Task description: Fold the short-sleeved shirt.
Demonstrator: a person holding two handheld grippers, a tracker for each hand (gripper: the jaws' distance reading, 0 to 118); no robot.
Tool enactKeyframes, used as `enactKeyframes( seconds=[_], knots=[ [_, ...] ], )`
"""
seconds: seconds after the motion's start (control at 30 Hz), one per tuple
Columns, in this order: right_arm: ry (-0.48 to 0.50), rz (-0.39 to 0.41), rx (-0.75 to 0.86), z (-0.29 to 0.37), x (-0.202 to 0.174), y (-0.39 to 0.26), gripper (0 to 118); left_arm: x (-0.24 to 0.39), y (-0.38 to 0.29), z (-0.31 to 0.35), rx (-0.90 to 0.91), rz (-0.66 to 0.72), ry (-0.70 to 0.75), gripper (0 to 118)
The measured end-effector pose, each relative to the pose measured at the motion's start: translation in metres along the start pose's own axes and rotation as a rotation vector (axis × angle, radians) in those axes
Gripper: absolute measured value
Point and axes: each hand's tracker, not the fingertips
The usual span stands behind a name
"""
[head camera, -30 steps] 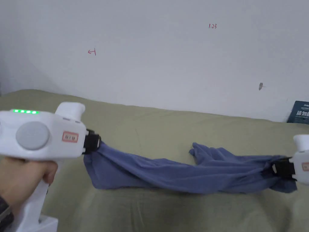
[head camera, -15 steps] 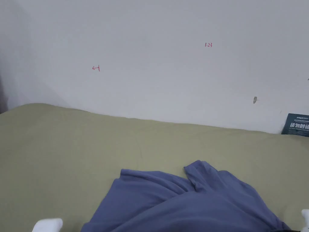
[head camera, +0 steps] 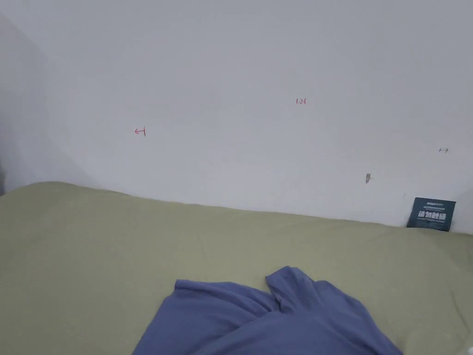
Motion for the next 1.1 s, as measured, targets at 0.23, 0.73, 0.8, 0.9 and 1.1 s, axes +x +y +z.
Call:
enactKeyframes(
  seconds=[0.23, 0.73, 0.8, 0.9, 1.1],
  knots=[
    [-0.007, -0.06, 0.037, 0.086, -0.069, -0.065, 1, 0.058, -0.025, 0.083, 0.038, -0.165, 0.069, 0],
    [0.105, 0.034, 0.004, 0.116, -0.102, -0.11, 1, 0.035, -0.074, 0.084, -0.109, -0.15, 0.049, 5],
    [0.132, 0.008, 0.012, 0.109, -0.096, -0.102, 2, 0.03, -0.047, 0.059, -0.046, -0.11, 0.035, 28],
    [0.159, -0.029, 0.013, 0.101, -0.085, -0.092, 8, 0.026, -0.018, 0.018, -0.042, -0.088, 0.025, 101],
    [0.197, -0.072, 0.0, 0.089, -0.061, -0.075, 54, 0.022, -0.005, -0.059, -0.143, -0.142, 0.066, 101]
  ],
)
